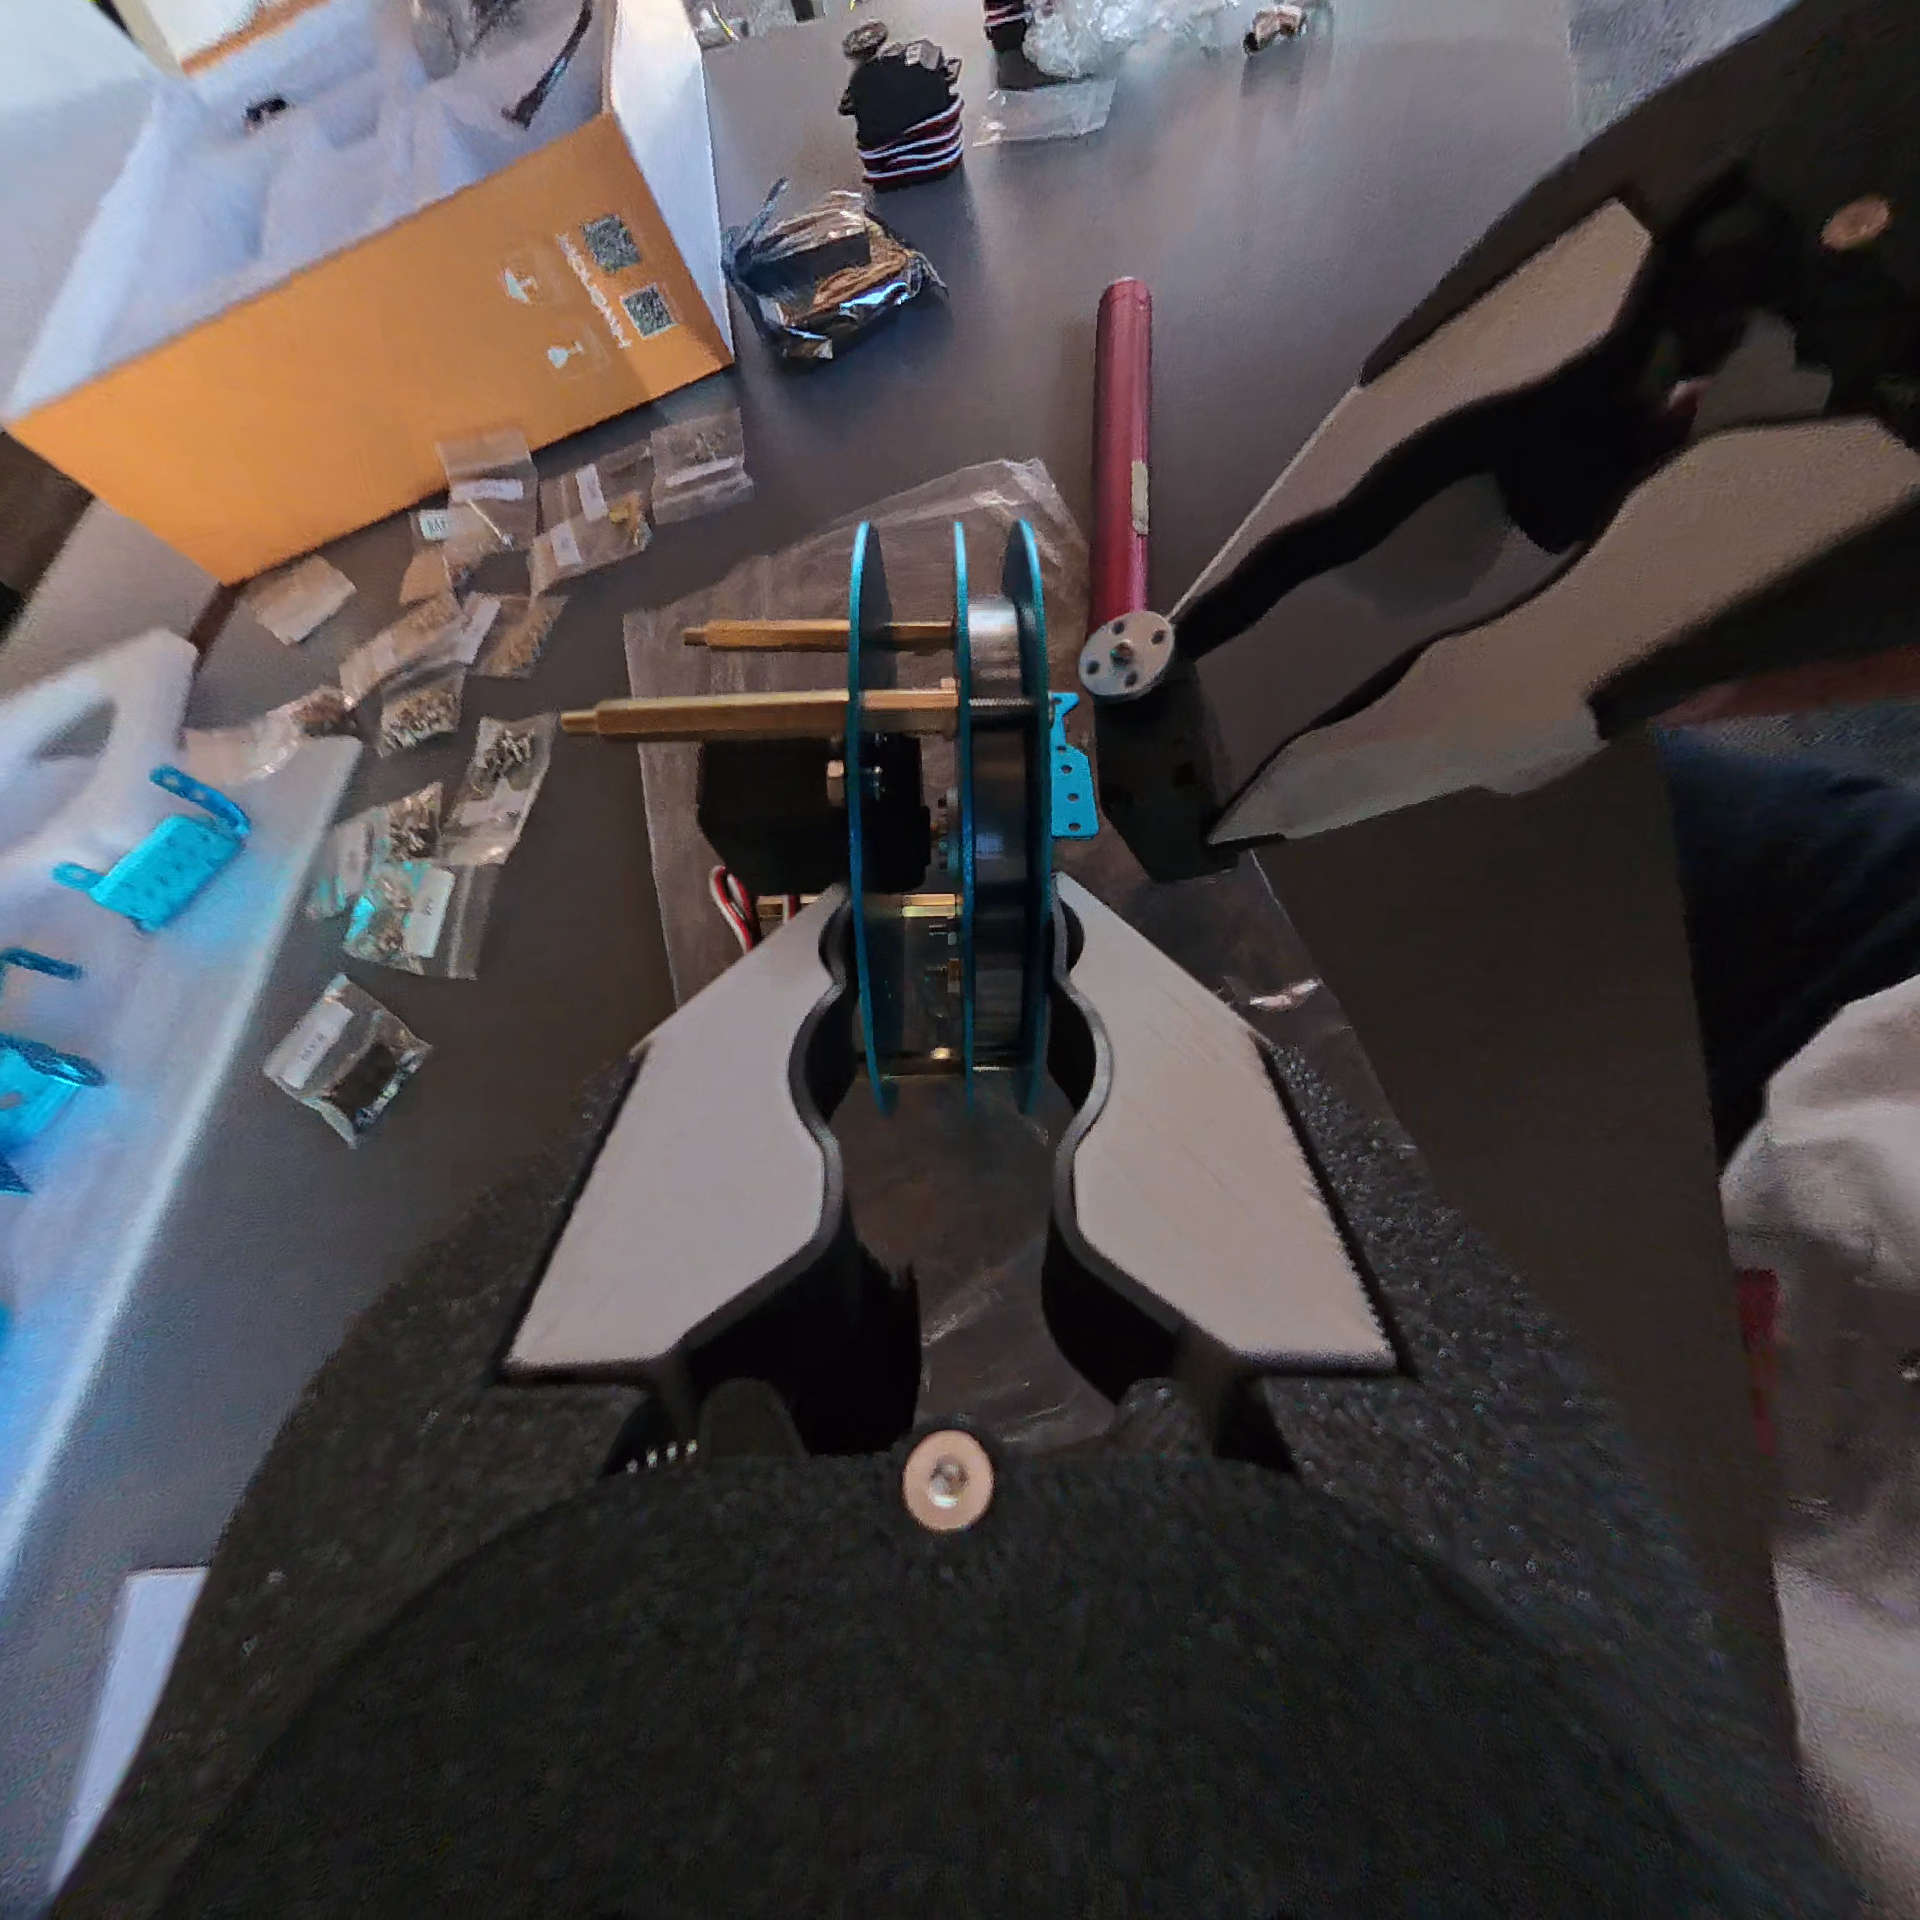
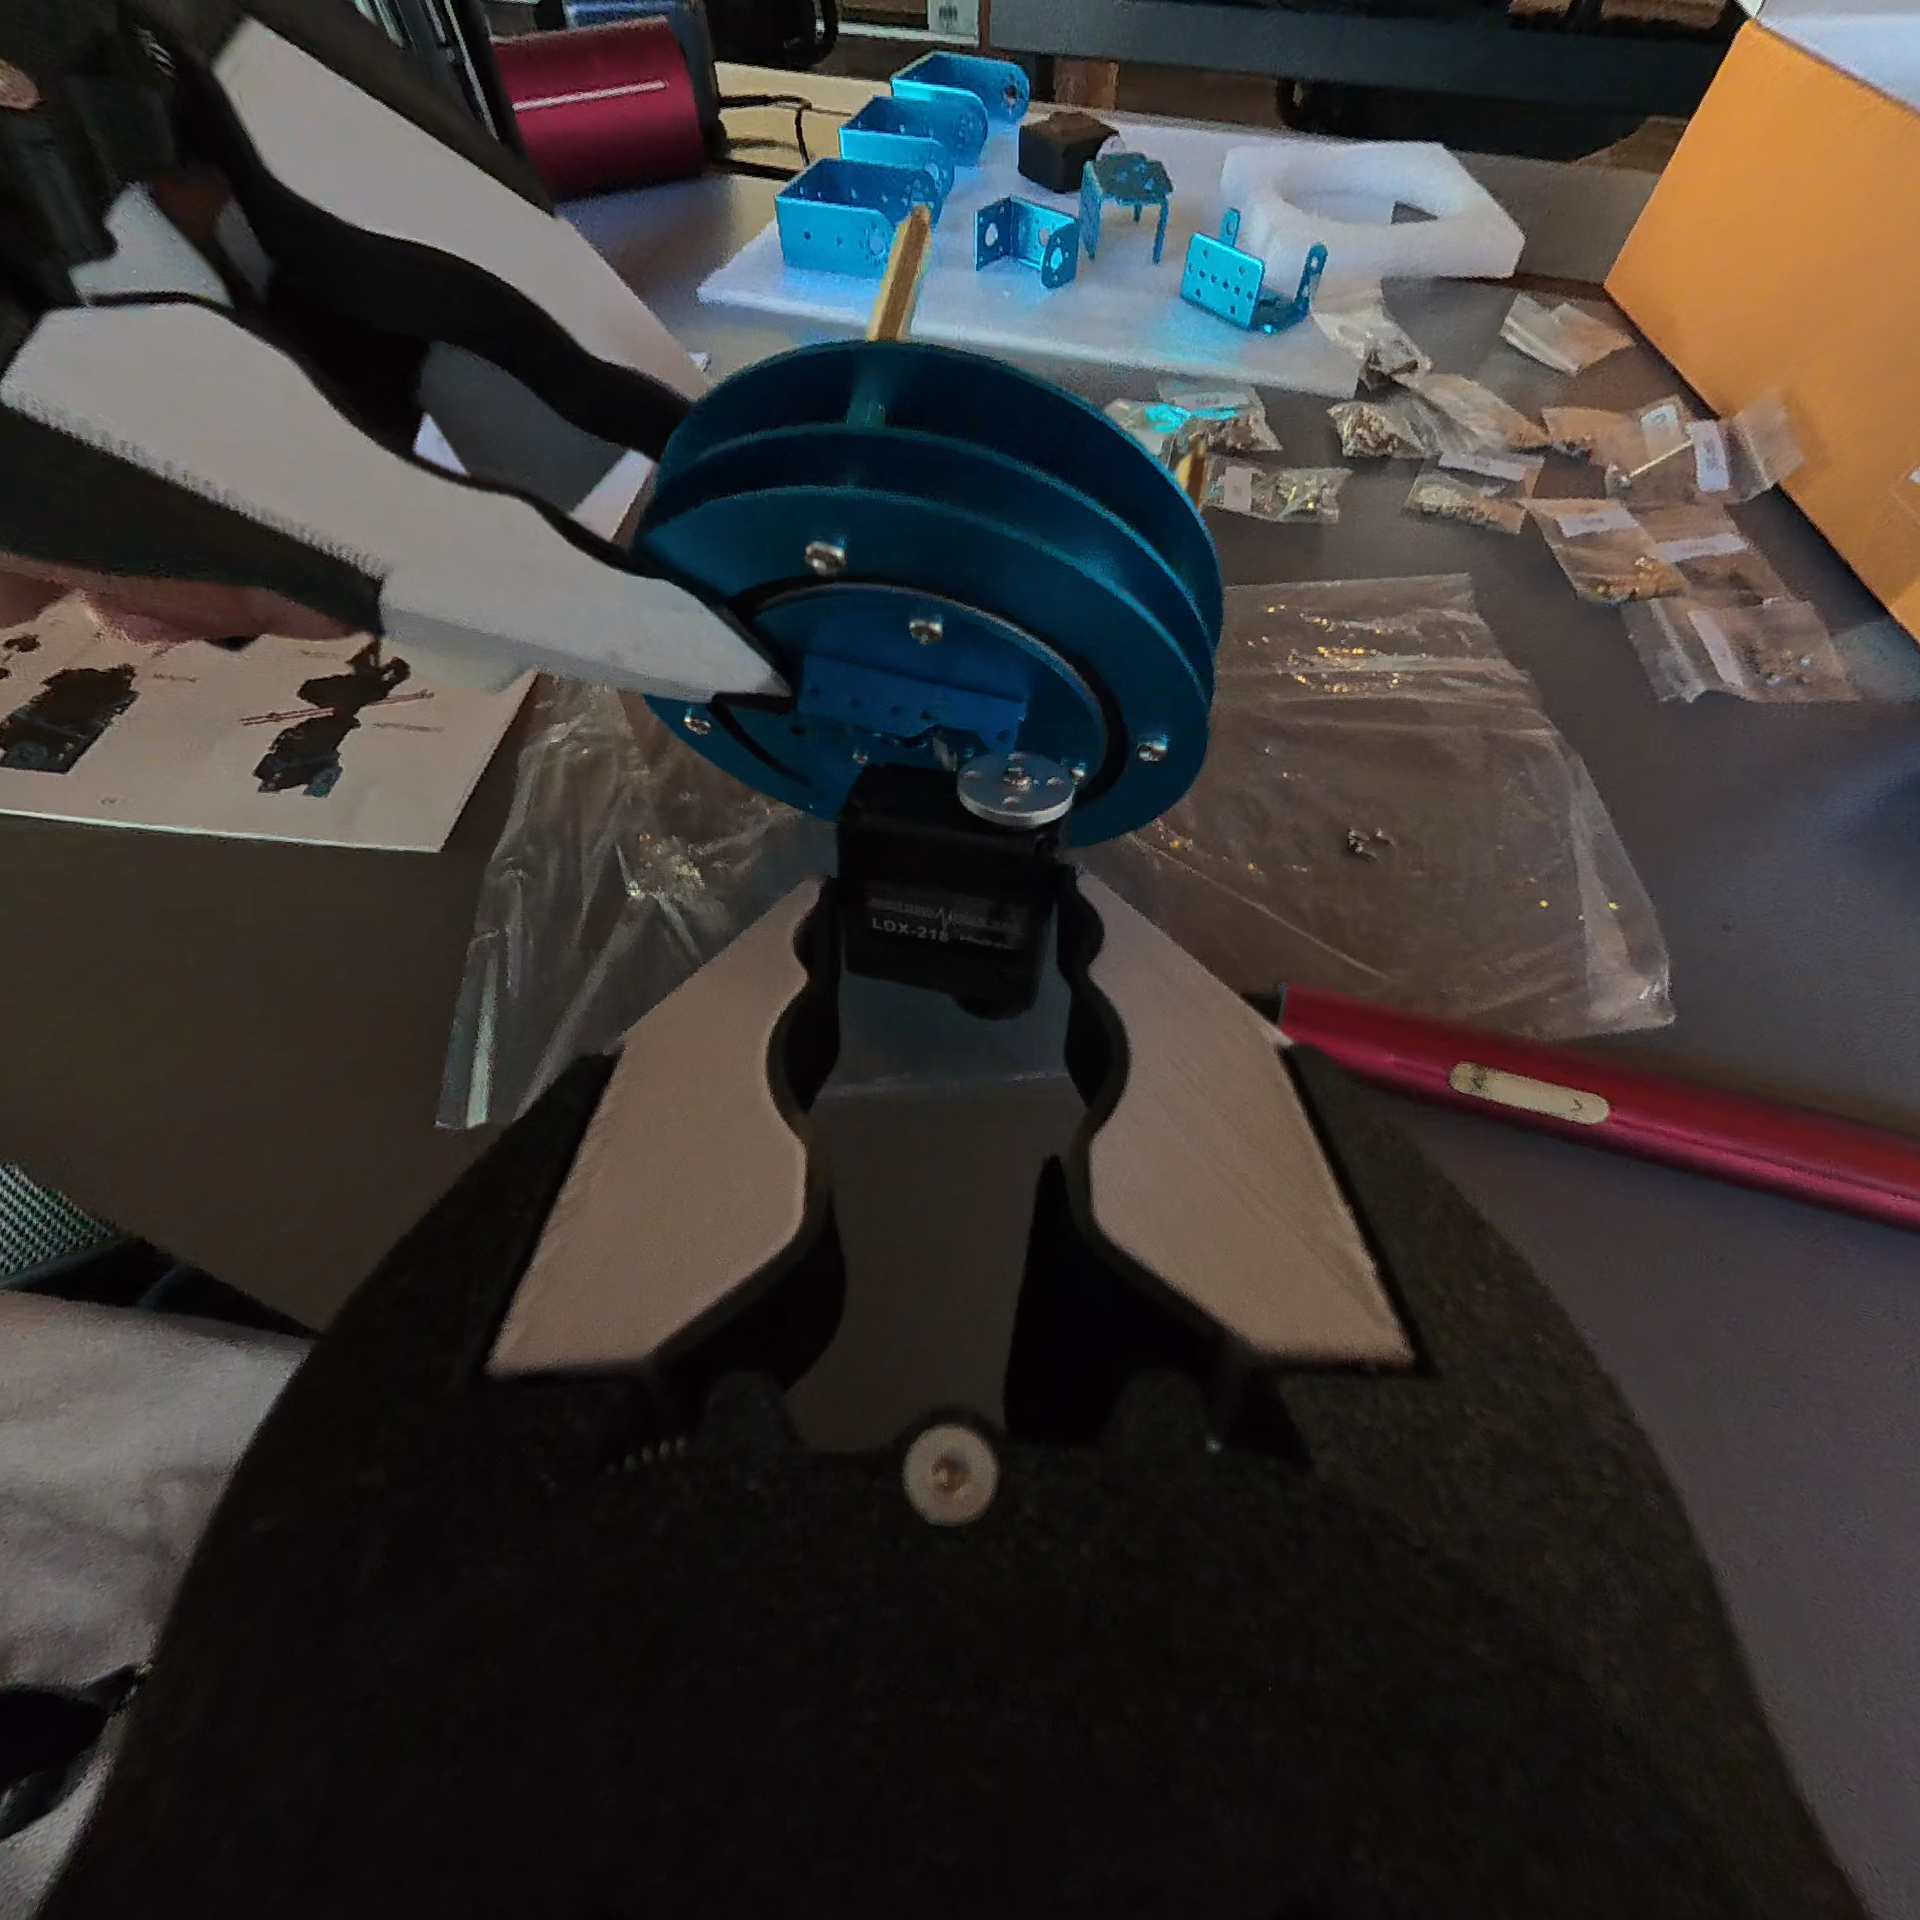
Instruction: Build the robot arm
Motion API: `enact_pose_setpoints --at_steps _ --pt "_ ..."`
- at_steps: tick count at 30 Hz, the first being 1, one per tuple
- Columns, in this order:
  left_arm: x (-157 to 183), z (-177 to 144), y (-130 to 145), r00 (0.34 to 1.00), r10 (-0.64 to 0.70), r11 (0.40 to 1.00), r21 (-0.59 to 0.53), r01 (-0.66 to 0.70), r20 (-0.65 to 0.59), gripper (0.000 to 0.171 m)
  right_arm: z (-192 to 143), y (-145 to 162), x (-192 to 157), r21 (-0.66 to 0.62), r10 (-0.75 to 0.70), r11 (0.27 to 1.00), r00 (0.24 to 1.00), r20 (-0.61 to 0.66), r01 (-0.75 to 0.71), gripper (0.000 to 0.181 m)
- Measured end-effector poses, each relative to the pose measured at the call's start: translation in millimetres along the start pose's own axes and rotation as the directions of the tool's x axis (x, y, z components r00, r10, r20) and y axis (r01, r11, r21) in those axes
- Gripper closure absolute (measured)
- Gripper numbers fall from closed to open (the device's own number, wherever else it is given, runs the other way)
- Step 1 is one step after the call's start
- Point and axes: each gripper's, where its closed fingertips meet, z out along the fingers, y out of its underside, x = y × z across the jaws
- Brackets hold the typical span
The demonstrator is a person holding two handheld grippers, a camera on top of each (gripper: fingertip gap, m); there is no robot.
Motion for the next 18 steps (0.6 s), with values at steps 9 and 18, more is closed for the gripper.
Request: enact_pose_setpoints --at_steps 9,18 --pt "-1 3 -4 0.998 -0.047 0.999 -0.015 0.047 0.033 0.139 -3 12 3 -0.028 0.051 0.998 0.998 0.043 -0.05 0.142" --pt "-20 -3 10 0.931 -0.356 0.933 0.029 0.359 -0.082 0.139 11 -20 -10 0.102 -0.002 0.995 0.994 0.106 -0.008 0.142"
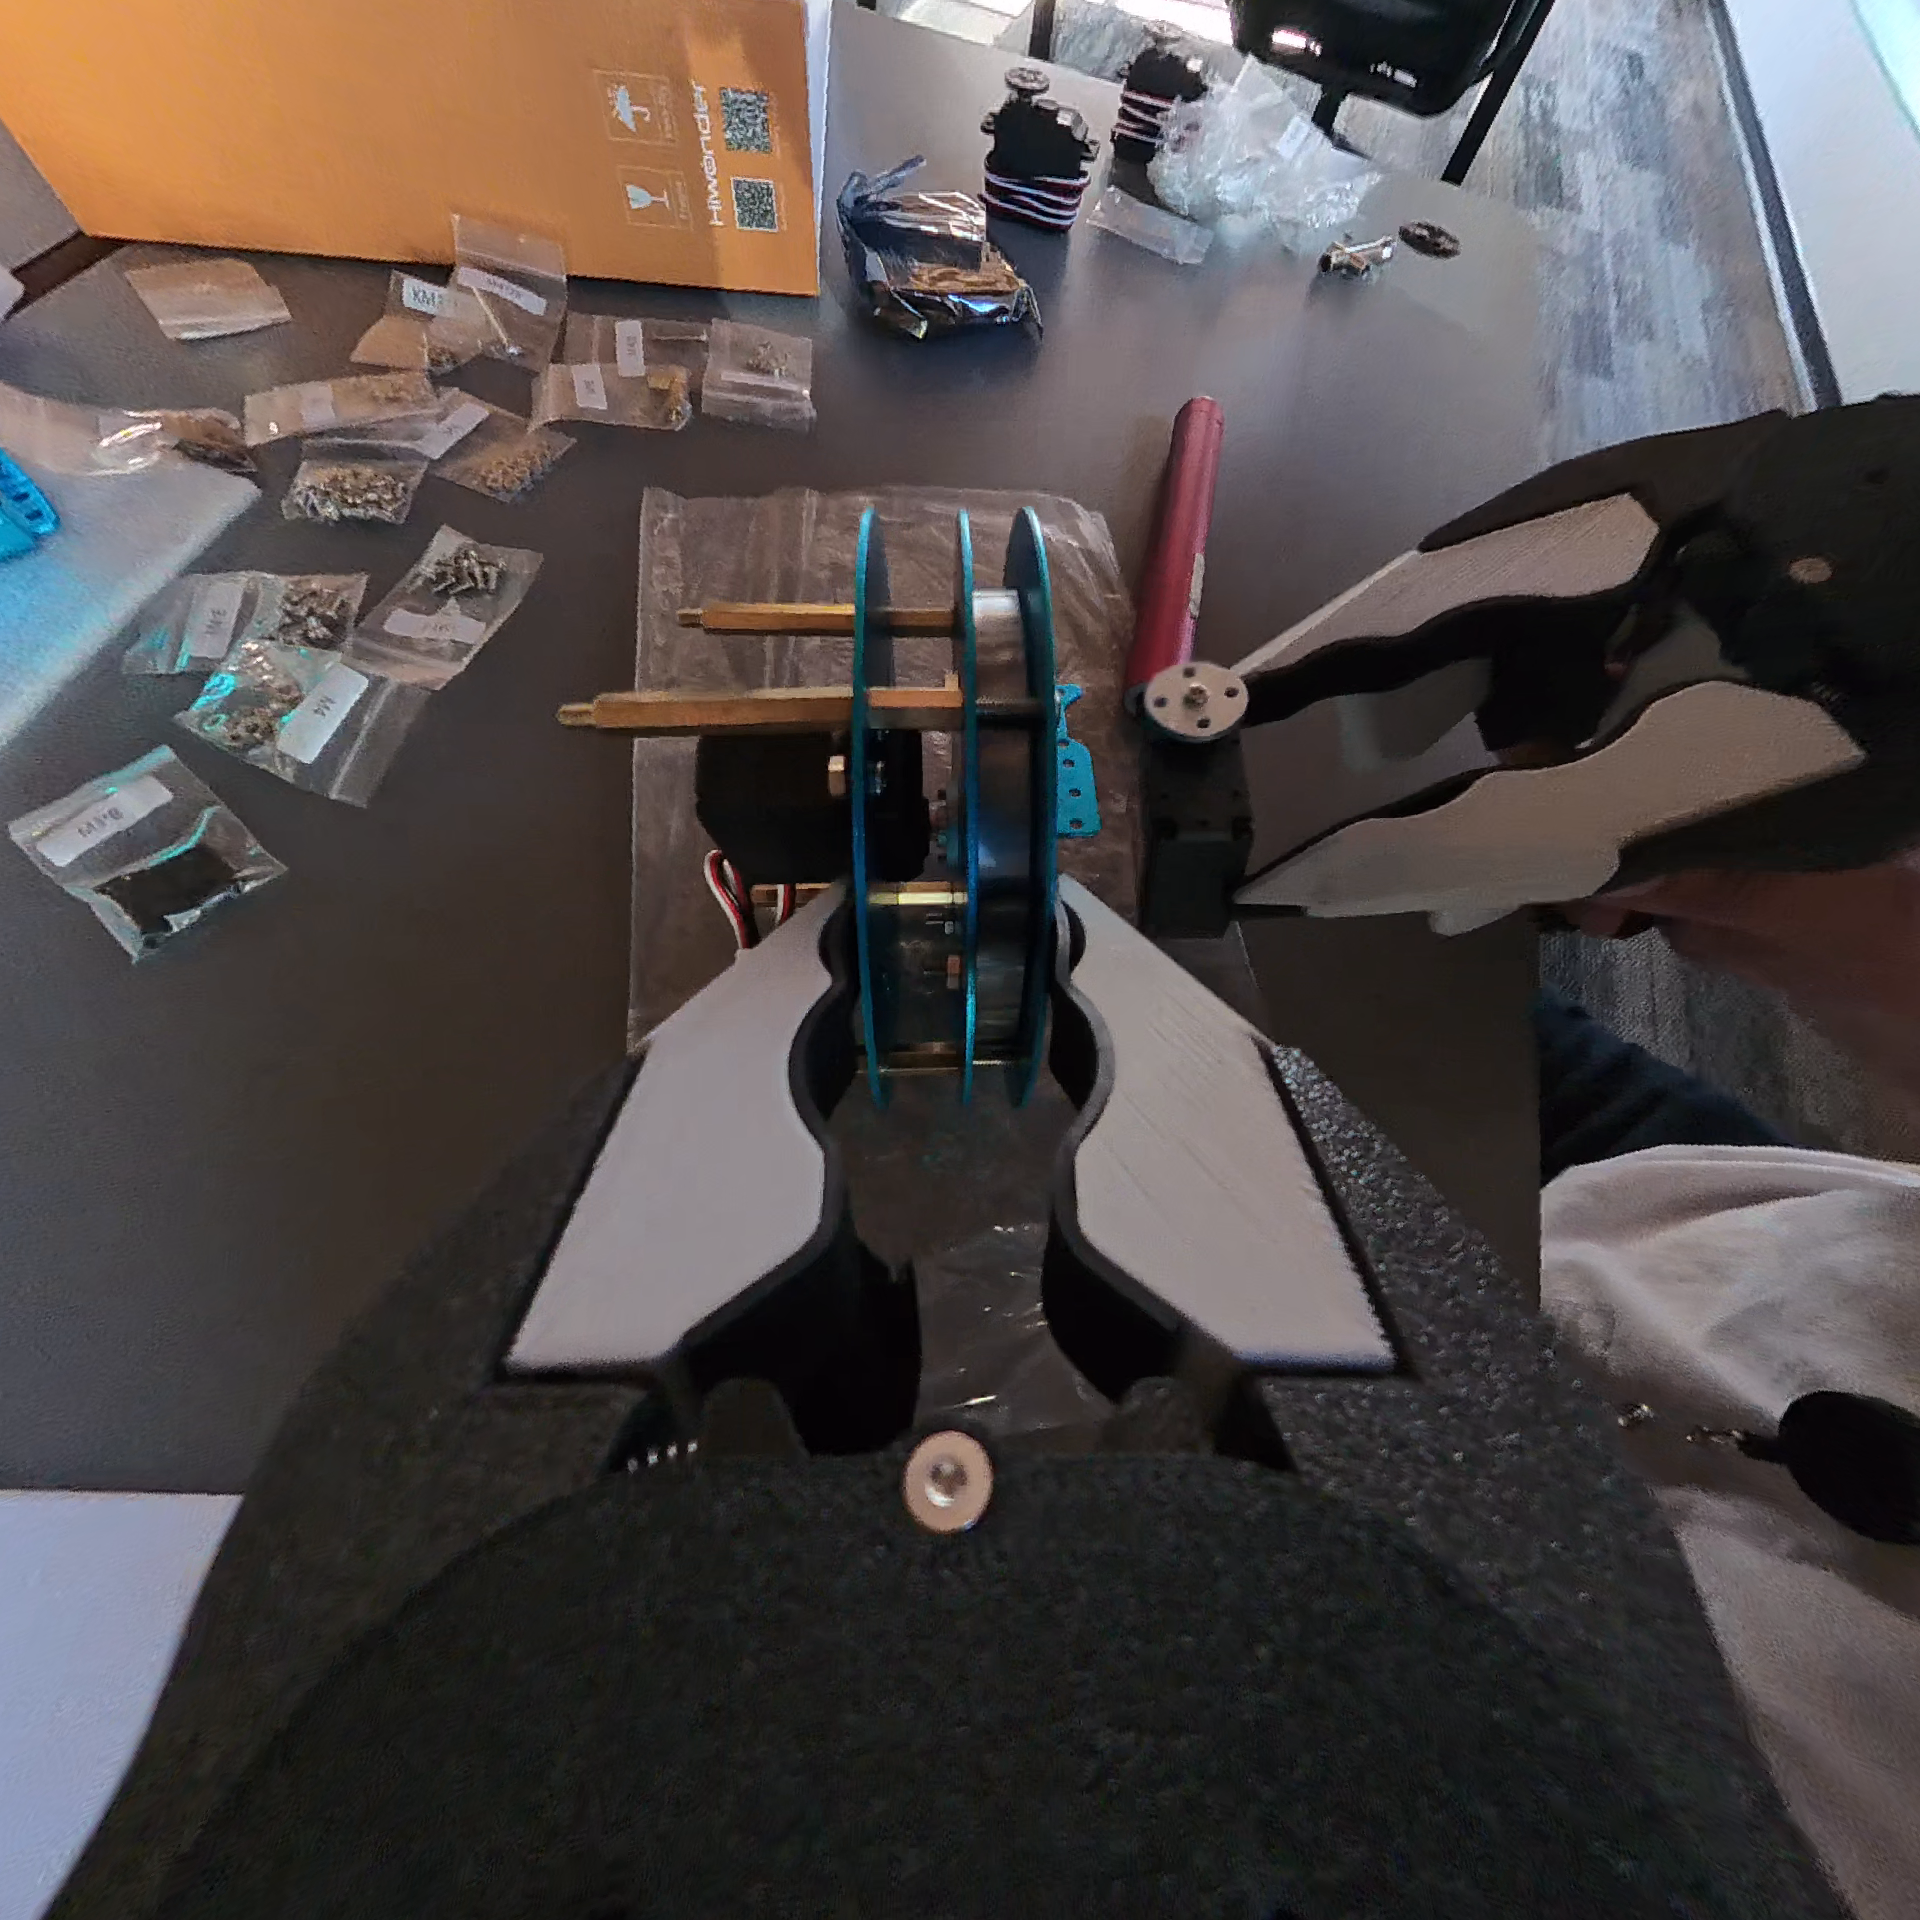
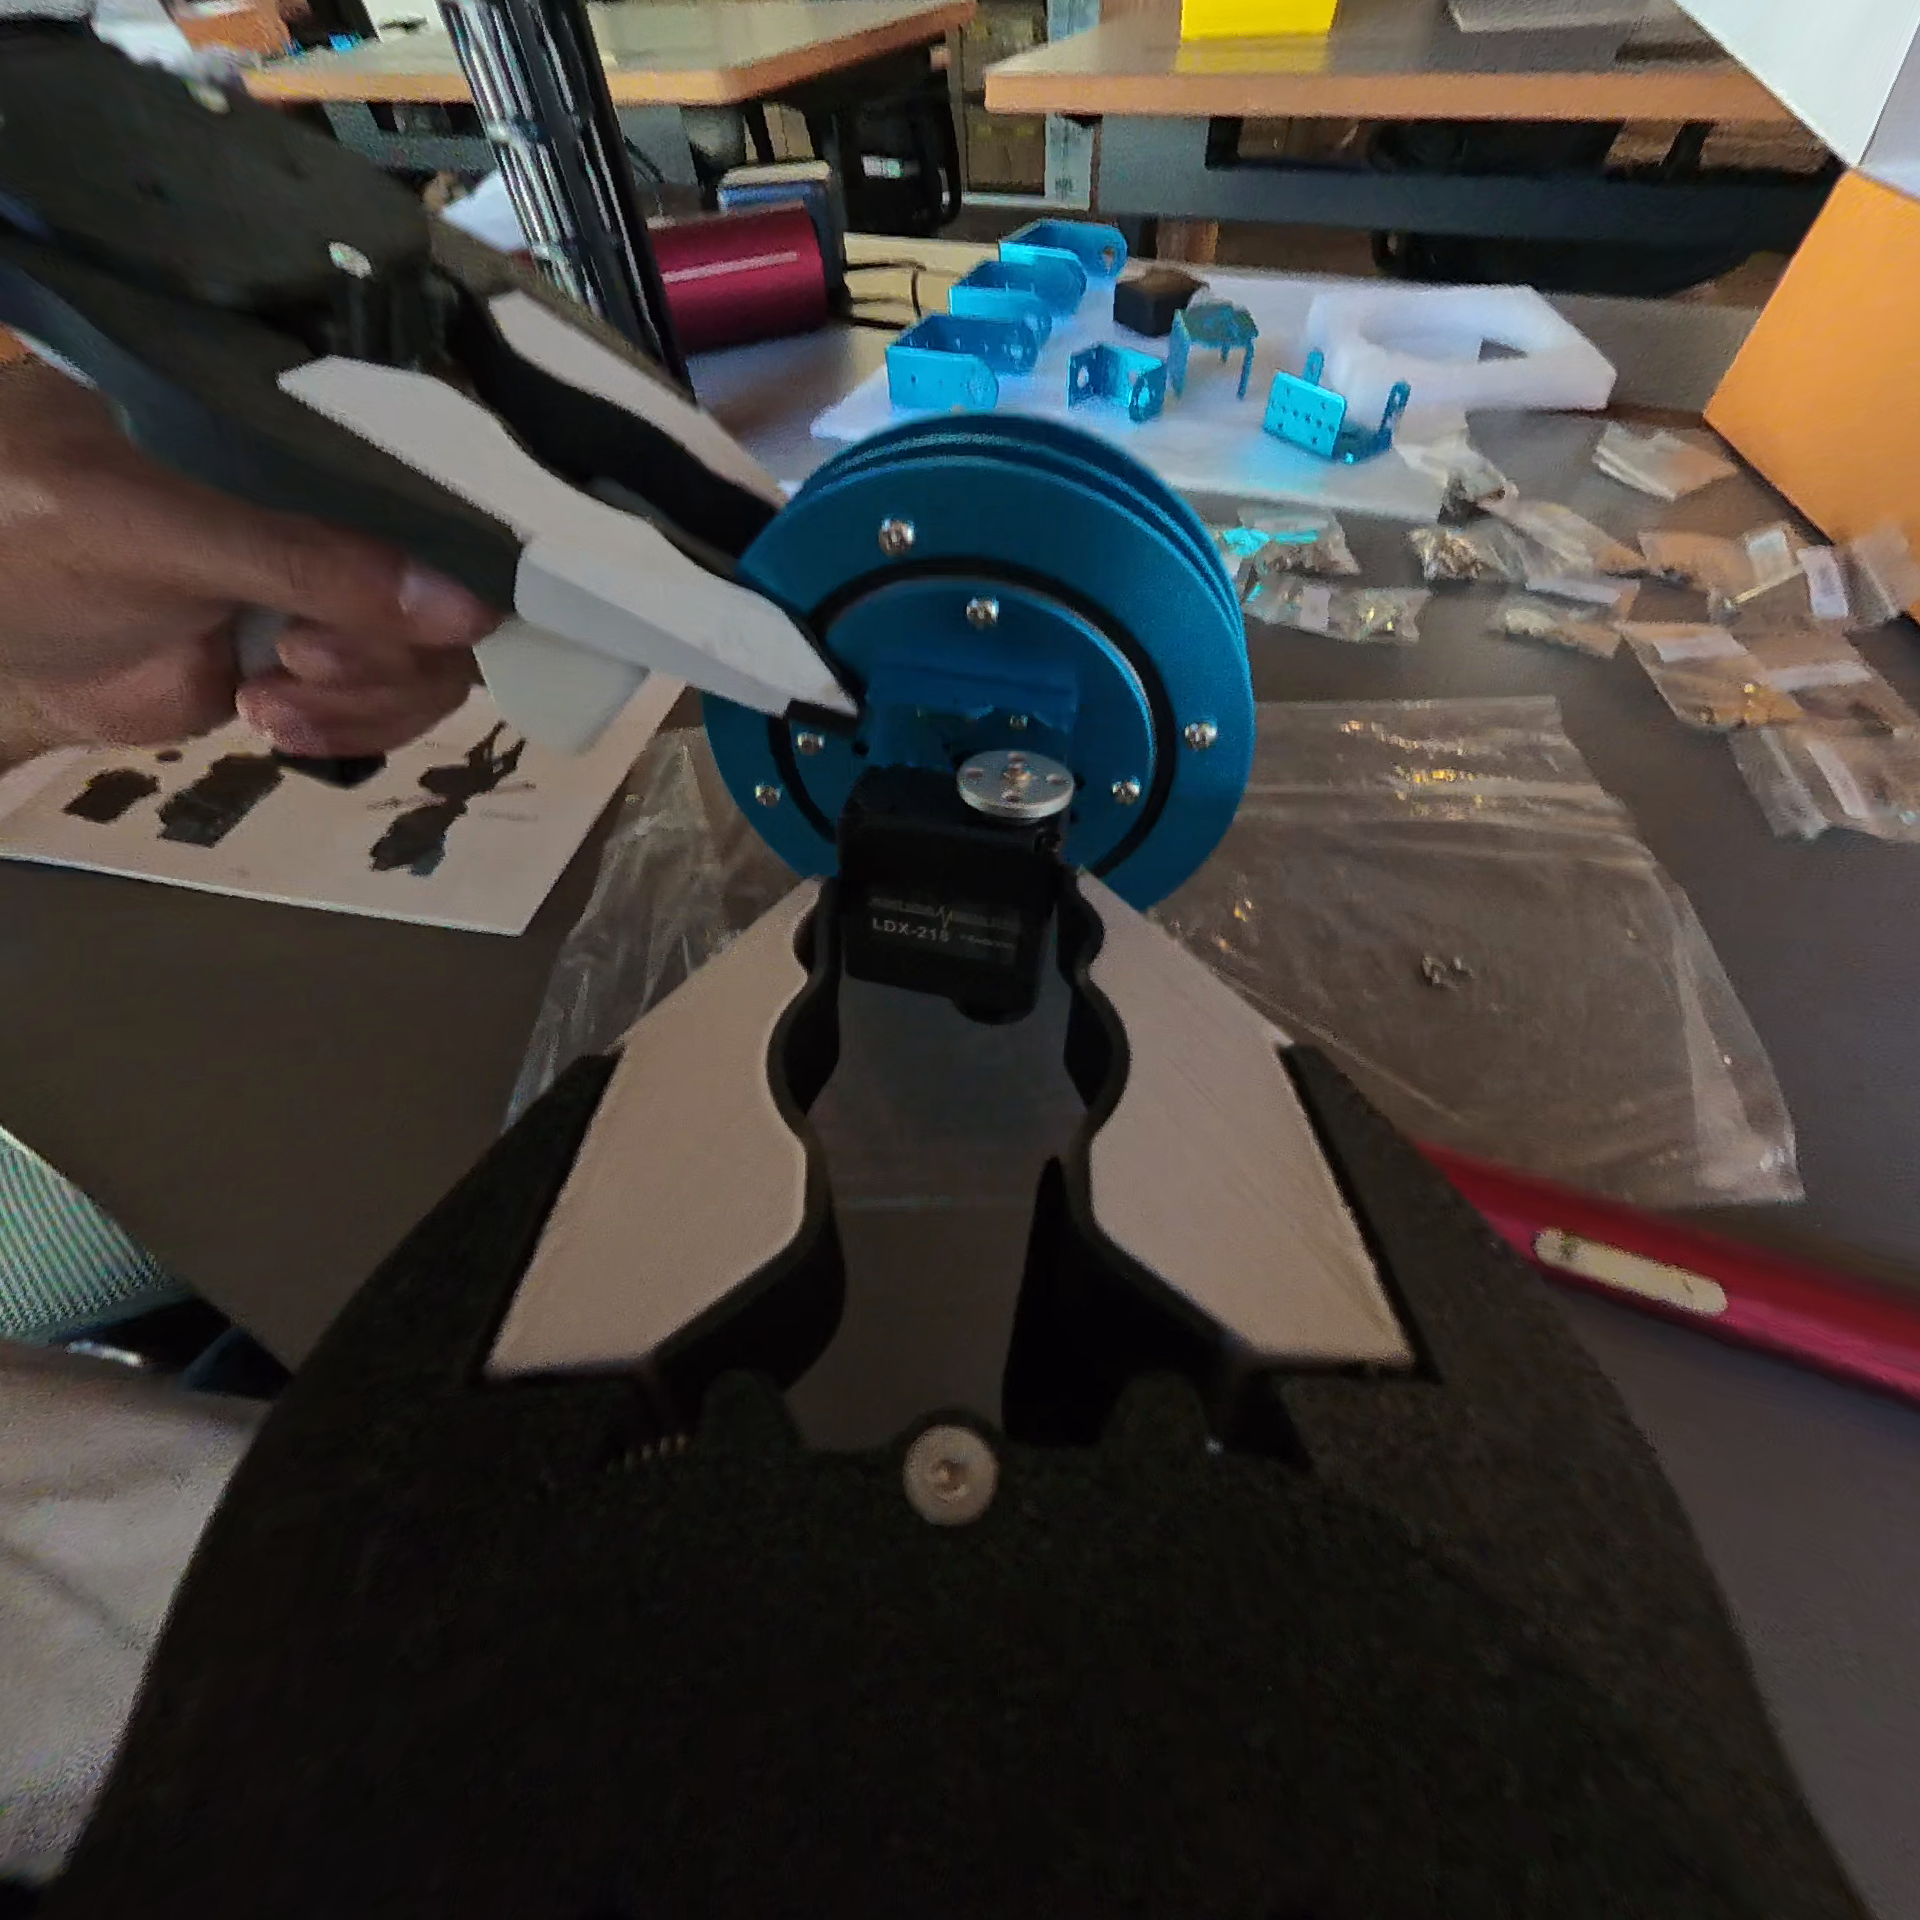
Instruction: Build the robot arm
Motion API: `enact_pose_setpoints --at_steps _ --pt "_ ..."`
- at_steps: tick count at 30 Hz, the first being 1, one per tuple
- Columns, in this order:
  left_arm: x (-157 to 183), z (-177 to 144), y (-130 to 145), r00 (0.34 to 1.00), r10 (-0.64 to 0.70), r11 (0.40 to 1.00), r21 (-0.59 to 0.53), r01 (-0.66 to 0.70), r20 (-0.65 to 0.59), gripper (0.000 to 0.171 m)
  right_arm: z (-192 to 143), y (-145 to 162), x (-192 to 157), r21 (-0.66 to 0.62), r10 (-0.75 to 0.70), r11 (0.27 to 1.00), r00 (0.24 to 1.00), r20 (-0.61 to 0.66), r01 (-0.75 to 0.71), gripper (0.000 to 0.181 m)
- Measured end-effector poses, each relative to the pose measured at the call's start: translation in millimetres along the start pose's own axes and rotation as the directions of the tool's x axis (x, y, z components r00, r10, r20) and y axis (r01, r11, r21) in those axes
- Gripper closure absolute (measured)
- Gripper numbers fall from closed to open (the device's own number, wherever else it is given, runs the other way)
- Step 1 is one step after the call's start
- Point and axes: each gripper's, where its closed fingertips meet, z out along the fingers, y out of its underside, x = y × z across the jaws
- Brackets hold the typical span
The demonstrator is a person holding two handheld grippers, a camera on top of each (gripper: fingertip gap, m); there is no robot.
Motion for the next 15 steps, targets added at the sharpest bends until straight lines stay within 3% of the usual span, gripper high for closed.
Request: enact_pose_setpoints --at_steps 8,15 --pt "-6 -6 6 0.992 -0.117 0.992 0.044 0.119 -0.037 0.139 12 -7 -3 -0.024 0.058 0.998 0.998 0.025 -0.057 0.142" --pt "-10 -8 9 0.983 -0.163 0.983 0.069 0.169 -0.084 0.139 23 -15 -6 -0.084 -0.029 0.996 1.0 0.011 0.029 0.142"
